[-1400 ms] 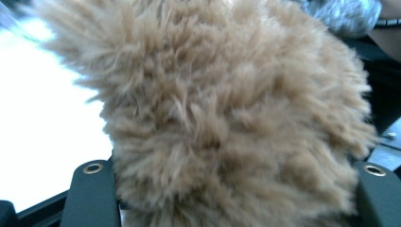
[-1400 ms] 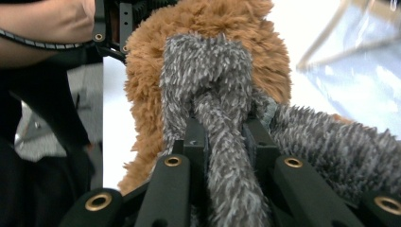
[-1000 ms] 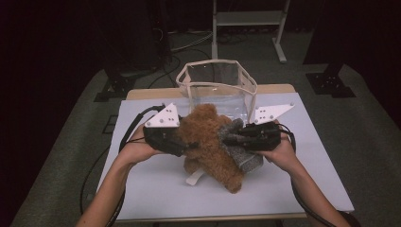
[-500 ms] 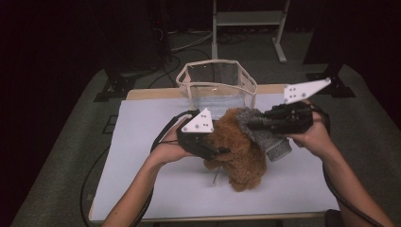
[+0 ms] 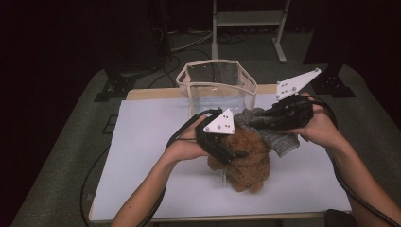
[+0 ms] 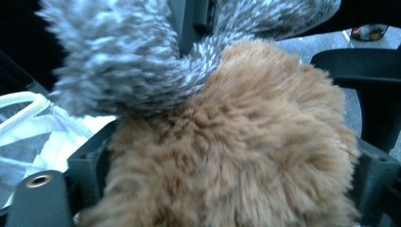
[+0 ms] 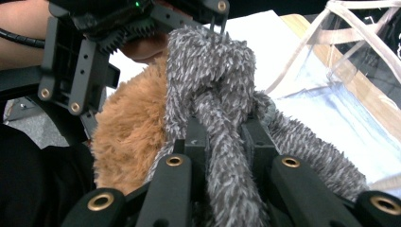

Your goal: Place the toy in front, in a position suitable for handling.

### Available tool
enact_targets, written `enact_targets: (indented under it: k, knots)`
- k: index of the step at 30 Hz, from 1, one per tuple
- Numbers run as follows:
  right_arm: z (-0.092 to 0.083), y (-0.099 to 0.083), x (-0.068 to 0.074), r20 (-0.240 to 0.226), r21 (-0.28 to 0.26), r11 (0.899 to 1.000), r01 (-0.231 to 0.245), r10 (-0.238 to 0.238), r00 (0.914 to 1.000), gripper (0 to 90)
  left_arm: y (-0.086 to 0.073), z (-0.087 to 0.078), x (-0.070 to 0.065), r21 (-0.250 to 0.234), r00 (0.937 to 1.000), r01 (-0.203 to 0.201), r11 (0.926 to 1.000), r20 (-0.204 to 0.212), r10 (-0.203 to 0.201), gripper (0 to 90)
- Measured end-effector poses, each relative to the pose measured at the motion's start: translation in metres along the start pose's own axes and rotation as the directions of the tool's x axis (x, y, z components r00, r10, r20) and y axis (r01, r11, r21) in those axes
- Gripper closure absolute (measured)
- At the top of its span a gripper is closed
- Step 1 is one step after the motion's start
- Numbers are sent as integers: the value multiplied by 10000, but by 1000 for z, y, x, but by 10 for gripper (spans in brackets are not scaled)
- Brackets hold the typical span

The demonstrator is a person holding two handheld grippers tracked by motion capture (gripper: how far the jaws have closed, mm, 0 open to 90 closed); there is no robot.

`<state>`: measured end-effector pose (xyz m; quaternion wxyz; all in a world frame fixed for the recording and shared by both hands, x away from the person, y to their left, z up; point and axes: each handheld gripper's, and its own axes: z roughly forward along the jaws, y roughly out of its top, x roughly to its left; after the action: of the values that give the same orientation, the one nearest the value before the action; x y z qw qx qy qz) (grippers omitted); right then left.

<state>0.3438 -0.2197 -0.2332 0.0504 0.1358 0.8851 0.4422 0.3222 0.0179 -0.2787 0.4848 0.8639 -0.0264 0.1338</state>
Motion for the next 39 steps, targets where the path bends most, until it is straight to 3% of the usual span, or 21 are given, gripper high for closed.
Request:
enact_targets:
  k: [6, 10, 13, 16, 19, 23, 25, 27, 32, 35, 39]
  knots:
    - [-8, -11, 0, 248, 129, 9999, -49, 46, 9997, 754, -6, -16, -1, -145, 9993, 177, 9997, -334, -182, 96]
    - [-7, -11, 3, 270, 200, 9998, 52, -57, 9996, 754, -24, -31, 2, -153, 9962, 734, 9972, -469, -740, 97]
    - [-6, -9, 4, 351, 221, 9997, 66, -74, 9994, 753, -36, -35, 9, -414, 9880, 1531, 9873, -132, -1538, 113]
    - [-5, -9, 3, 266, 121, 9999, 40, -43, 9996, 753, -37, -31, 9, -1102, 9836, 1794, 9776, 397, -1760, 122]
    - [-4, -11, 1, 155, -22, 10000, -79, 79, 9998, 752, -35, -19, 6, -1206, 9842, 1759, 9770, 416, -1721, 103]
    - [-7, -17, -2, 119, -111, 9997, -220, 221, 9997, 752, -39, -11, 8, -1558, 9748, 2209, 9628, 656, -2131, 88]
    - [-8, -19, -2, 61, -141, 9994, -307, 308, 9995, 752, -40, -7, 9, -1490, 9719, 2314, 9614, 789, -2218, 78]
    - [-9, -21, -2, 44, -140, 9995, -299, 299, 9995, 752, -37, -4, 9, -1401, 9722, 2266, 9638, 926, -2151, 86]
    - [-16, -12, 1, -18, -311, 9994, -121, 120, 9999, 746, -31, -6, 9, -1522, 9790, 1943, 9691, 918, -1819, 283]
    - [-17, 7, 8, -11, -80, 9993, 378, -378, 9993, 745, -28, -7, 7, -1499, 9849, 1637, 9750, 815, -1529, 311]
    - [-5, 29, 15, -240, 284, 9962, 828, -822, 9963, 743, -24, -5, 3, -1454, 9877, 1455, 9786, 786, -1352, 320]
